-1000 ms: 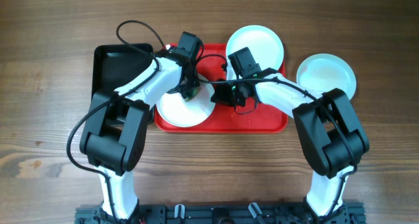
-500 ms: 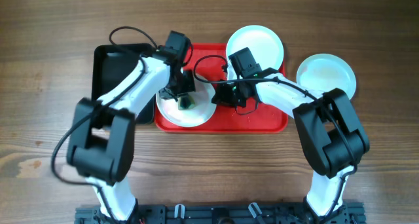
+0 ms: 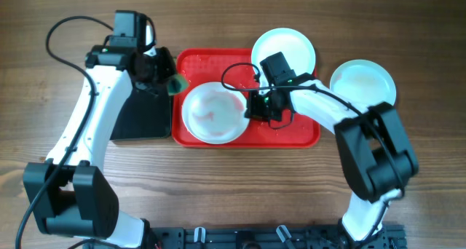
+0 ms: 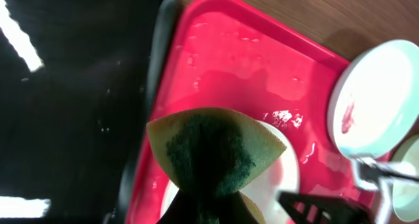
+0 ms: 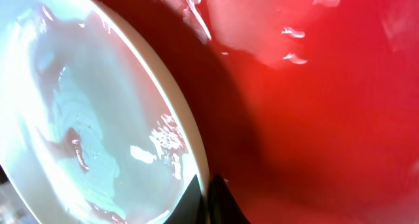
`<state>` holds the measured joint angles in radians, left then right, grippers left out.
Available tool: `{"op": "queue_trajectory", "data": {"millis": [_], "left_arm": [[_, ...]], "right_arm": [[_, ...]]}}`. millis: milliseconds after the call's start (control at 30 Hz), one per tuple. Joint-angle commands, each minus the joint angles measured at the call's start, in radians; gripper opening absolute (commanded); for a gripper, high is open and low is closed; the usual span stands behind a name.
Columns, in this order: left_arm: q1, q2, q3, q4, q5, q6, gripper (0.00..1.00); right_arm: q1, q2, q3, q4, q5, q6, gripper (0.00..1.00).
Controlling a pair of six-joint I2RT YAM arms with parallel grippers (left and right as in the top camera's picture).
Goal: Clean dirty plates on tray and stack at the side
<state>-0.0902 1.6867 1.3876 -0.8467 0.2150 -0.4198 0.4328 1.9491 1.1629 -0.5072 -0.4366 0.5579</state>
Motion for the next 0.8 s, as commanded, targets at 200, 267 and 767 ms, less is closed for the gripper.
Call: {"op": "queue_trajectory", "data": {"millis": [200,267,767], "left_arm": [[0.024,-0.005,0.013,0.000,-0.003,0.020,0.04],[0.022,-0.005,0.013,0.000,-0.003,0.020,0.04],[0.022,-0.005,-0.011,-0.003,-0.003,0.019,0.04]], "right_arm": [[-0.004,-0.344,0.016,-0.206,0.470,-0.087,0.04],[-0.004,-0.376,0.016,-0.226,0.533,-0.088,0.04],[0.098,-0.435,0.056,-0.321,0.882,-0.140,0.04]]}}
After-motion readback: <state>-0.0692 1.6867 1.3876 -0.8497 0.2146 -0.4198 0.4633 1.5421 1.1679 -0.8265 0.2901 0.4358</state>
